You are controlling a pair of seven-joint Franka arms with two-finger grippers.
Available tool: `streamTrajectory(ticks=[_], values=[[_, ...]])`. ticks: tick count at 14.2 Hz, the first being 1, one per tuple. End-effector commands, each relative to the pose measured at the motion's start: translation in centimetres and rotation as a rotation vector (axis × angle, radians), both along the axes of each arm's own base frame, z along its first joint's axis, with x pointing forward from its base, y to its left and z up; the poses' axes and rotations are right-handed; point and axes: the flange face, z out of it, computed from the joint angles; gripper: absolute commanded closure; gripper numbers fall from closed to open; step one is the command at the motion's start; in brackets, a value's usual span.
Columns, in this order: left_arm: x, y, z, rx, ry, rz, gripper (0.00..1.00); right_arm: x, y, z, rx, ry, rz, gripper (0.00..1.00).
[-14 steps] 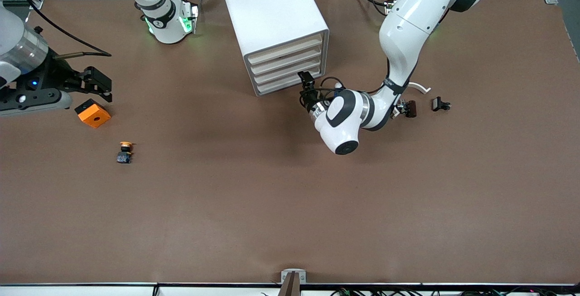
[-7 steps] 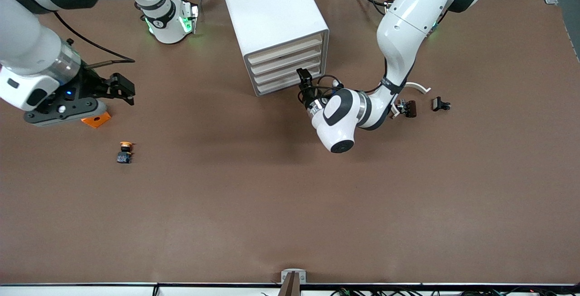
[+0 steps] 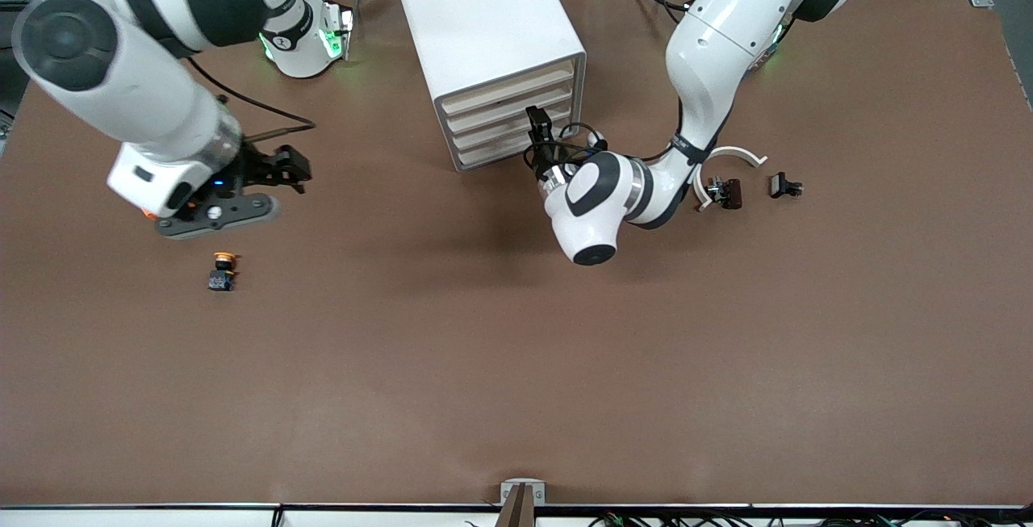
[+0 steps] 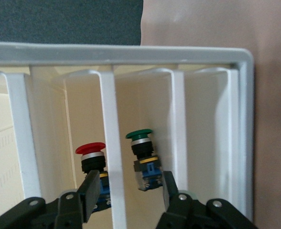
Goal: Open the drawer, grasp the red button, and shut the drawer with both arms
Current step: 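Pull the drawer open with the left gripper while the right gripper approaches, then reach the right gripper into the open drawer toward the red button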
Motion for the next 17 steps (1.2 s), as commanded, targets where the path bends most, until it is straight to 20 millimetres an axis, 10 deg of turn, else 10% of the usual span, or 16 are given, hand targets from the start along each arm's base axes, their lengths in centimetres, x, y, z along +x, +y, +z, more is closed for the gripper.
streamTrajectory(ticks=[1, 8, 17], values=[[-1.2, -1.4, 1.3, -0.011, 0.019, -0.016, 0.45, -0.3, 3.8, -0.3, 0.004, -0.037, -0.112, 0.0], [-2.4, -2.5, 1.3, -0.025, 0.027, -0.039, 0.65, -3.6, 12.8, -1.6, 0.071, -0.013, -0.506, 0.0], [-2.0, -2.0, 0.2, -0.017, 0.022, -0.034, 0.89, -4.7, 15.2, -2.8, 0.085, 0.051, -0.619, 0.0]])
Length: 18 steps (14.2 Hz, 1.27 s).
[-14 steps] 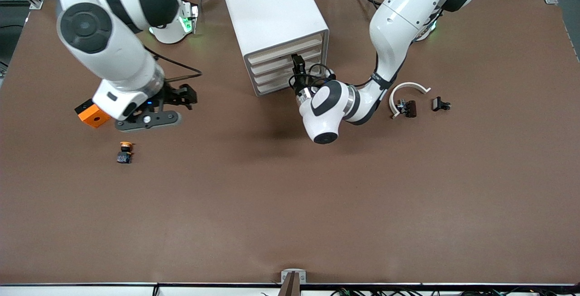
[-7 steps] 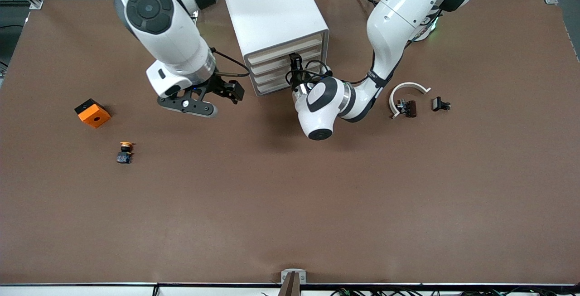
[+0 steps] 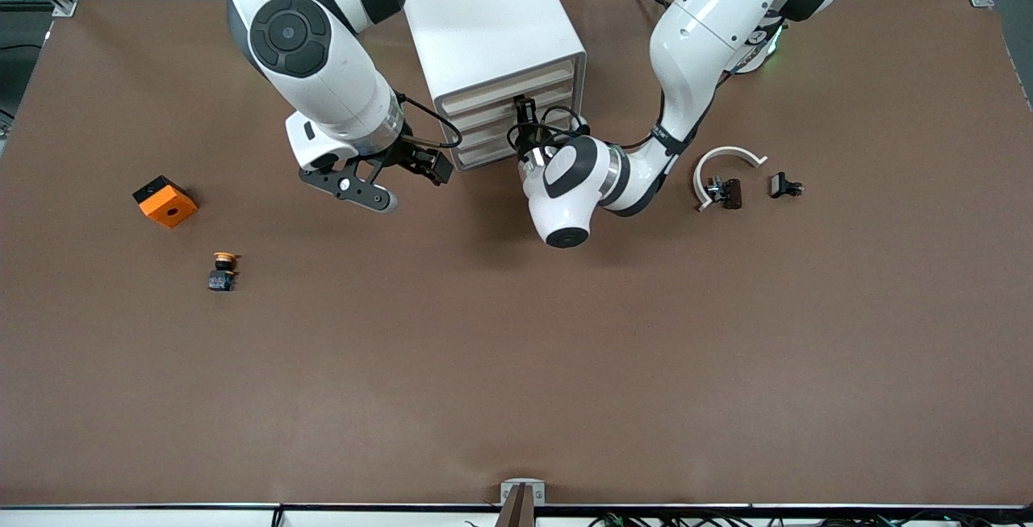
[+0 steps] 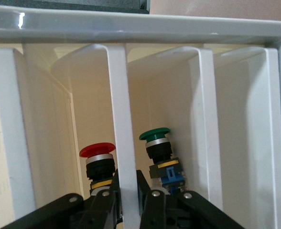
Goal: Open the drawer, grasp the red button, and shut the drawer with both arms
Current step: 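Reach the right gripper into the open drawer toward the red button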
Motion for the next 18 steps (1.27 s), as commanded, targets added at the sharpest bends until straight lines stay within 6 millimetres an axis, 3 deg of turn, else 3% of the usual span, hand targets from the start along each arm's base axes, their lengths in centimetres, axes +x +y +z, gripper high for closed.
streamTrajectory(ticks=[1, 5, 11, 18], values=[[1.2, 0.3, 0.8, -0.008, -0.011, 0.019, 0.89, -1.3, 2.5, 0.2, 0.004, 0.003, 0.012, 0.0], [5.6, 2.7, 1.7, -0.035, -0.054, 0.104, 0.89, -1.2, 3.5, -0.2, 0.011, -0.011, -0.064, 0.0], [11.6, 6.3, 4.5, -0.091, -0.125, 0.204, 0.86, -2.7, 6.2, -1.3, -0.005, -0.014, -0.122, 0.0], [16.3, 10.0, 5.8, -0.171, -0.242, 0.298, 0.81, -8.1, 12.7, -5.2, -0.027, -0.015, -0.211, 0.0]])
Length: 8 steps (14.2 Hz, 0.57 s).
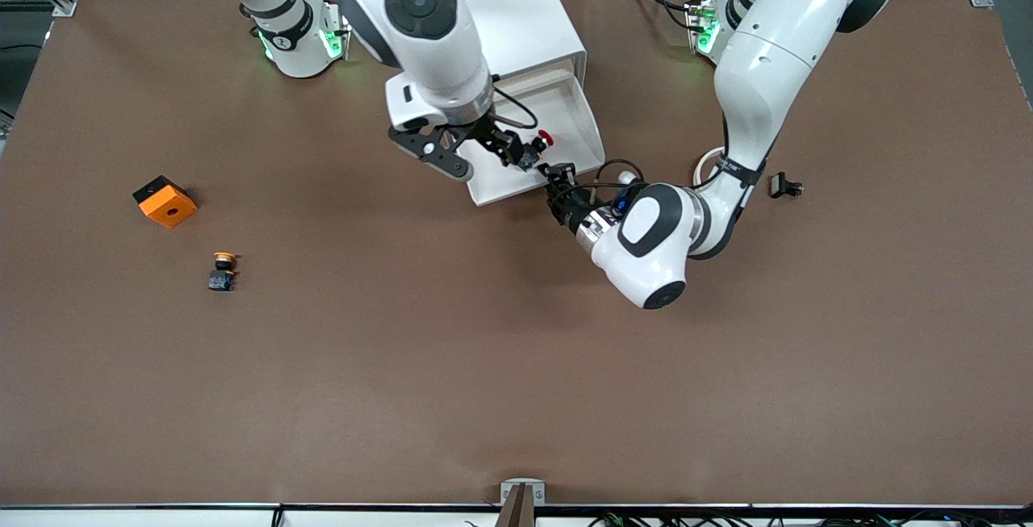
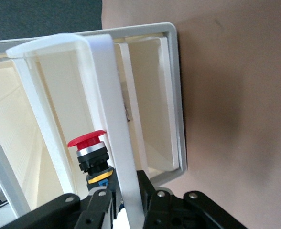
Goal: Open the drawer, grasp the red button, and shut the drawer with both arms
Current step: 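Reach the right gripper into the open drawer toward the red button, then grasp the red button with the right gripper while the left gripper withdraws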
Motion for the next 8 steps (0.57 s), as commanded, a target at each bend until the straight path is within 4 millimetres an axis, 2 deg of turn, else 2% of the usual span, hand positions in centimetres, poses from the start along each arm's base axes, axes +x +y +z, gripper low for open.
streamTrajectory(ticks=[1, 3, 4, 5, 7, 8], values=[[2.8, 1.2, 3.1, -0.055, -0.065, 0.042, 0.81, -2.0, 1.8, -2.5, -0.008, -0.005, -0.023, 0.0], [3.7, 1.8, 3.7, -0.062, -0.079, 0.058, 0.81, -3.3, 3.6, -4.3, -0.007, -0.011, -0.064, 0.0], [4.1, 2.3, 3.7, -0.064, -0.083, 0.067, 0.76, -3.7, 4.3, -5.1, -0.012, -0.016, -0.085, 0.0], [4.3, 2.7, 3.7, -0.073, -0.09, 0.068, 0.63, -4.2, 5.2, -5.9, -0.015, -0.022, -0.11, 0.0], [4.6, 3.3, 3.6, -0.094, -0.108, 0.06, 0.0, -4.7, 6.3, -7.0, -0.015, -0.033, -0.139, 0.0], [4.7, 3.3, 3.9, -0.096, -0.113, 0.062, 0.0, -4.9, 6.7, -7.5, -0.017, -0.032, -0.149, 0.0]])
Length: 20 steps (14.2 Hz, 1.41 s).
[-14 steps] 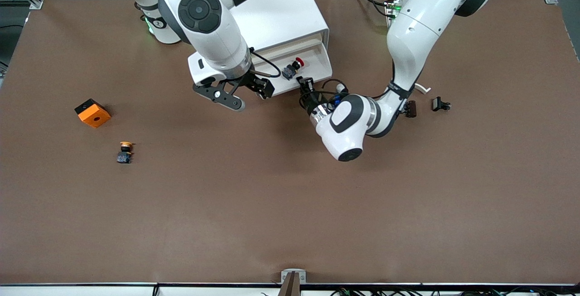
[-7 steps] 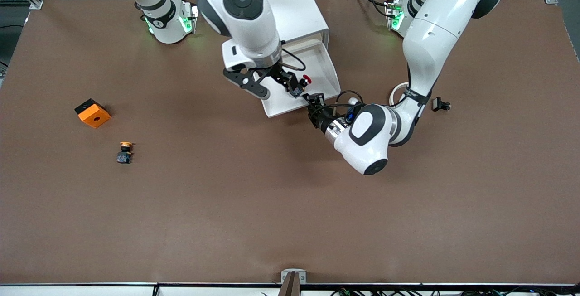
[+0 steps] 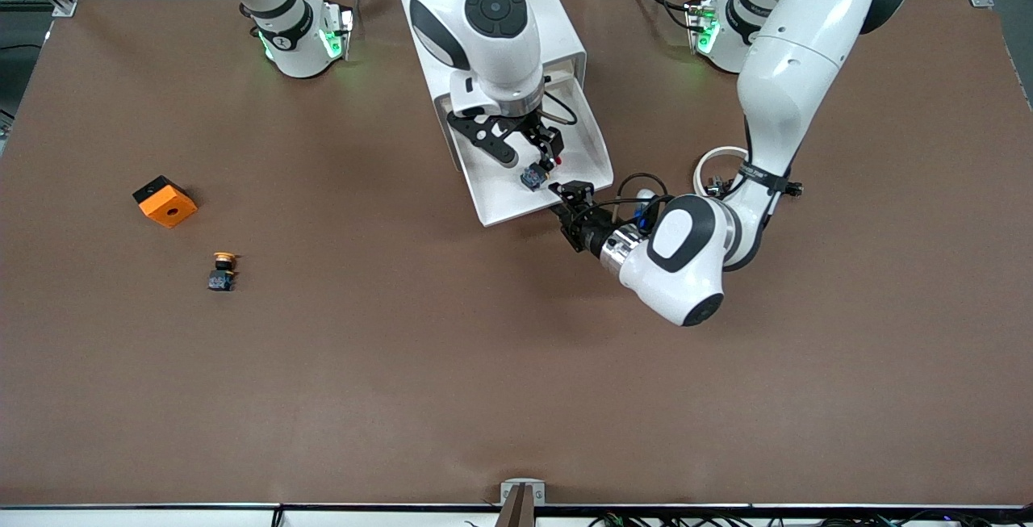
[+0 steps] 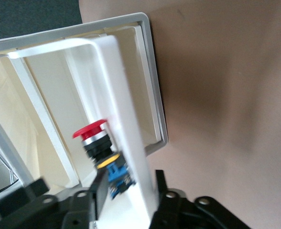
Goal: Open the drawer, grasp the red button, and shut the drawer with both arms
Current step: 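Grasp the red button with the right gripper while the left gripper withdraws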
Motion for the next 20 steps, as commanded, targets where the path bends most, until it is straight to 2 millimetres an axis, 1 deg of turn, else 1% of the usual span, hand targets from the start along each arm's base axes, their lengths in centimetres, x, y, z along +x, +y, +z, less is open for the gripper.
streamTrajectory(ticks=[1, 2, 3, 5, 6, 7, 9, 10, 11, 13, 14, 15, 17, 18, 20], values=[[0.8, 0.6, 2.0, -0.038, -0.029, -0.002, 0.0, 0.0, 0.7, -0.6, -0.008, -0.018, -0.046, 0.0], [1.5, 1.0, 2.8, -0.065, -0.065, -0.006, 0.0, 0.3, 0.6, -1.2, -0.012, -0.016, -0.054, 0.0], [2.4, 1.9, 3.6, -0.091, -0.096, -0.001, 0.0, 0.5, 0.6, -1.7, -0.019, -0.014, -0.055, 0.0], [3.2, 2.6, 4.4, -0.11, -0.131, 0.0, 0.0, 0.7, 0.6, -3.1, -0.037, -0.004, -0.064, 0.0], [3.9, 3.3, 4.9, -0.128, -0.162, -0.001, 0.0, 0.9, 0.5, -3.6, -0.044, -0.002, -0.072, 0.0], [4.6, 4.4, 5.1, -0.157, -0.197, -0.006, 0.0, 1.3, 0.3, -3.8, -0.048, -0.003, -0.08, 0.0], [6.2, 7.9, 4.6, -0.215, -0.302, -0.031, 0.0, 2.6, 0.0, -4.5, -0.039, -0.008, -0.161, 0.0], [6.6, 8.8, 4.6, -0.248, -0.371, -0.073, 0.0, 2.9, 0.2, -4.9, -0.037, -0.011, -0.206, 0.0], [6.9, 9.6, 5.1, -0.259, -0.429, -0.12, 0.0, 3.1, 0.5, -5.2, -0.038, -0.01, -0.217, 0.0], [6.9, 10.6, 4.9, -0.269, -0.532, -0.261, 0.0, 3.5, 0.6, -5.9, -0.045, -0.01, -0.212, 0.0], [6.9, 11.1, 5.3, -0.249, -0.587, -0.351, 0.0, 3.6, 0.7, -6.2, -0.047, -0.013, -0.207, 0.0], [7.3, 11.8, 6.1, -0.213, -0.664, -0.434, 0.0, 3.7, 0.9, -6.6, -0.06, -0.025, -0.194, 0.0], [8.1, 12.1, 6.9, -0.172, -0.782, -0.545, 0.0, 3.4, 1.2, -7.7, -0.105, -0.068, -0.144, 0.0], [8.2, 11.8, 7.0, -0.177, -0.817, -0.593, 0.0, 3.3, 1.4, -8.1, -0.119, -0.081, -0.127, 0.0], [8.5, 12.2, 7.0, -0.191, -0.886, -0.736, 0.0, 3.3, 1.4, -8.0, -0.109, -0.086, -0.125, 0.0]])
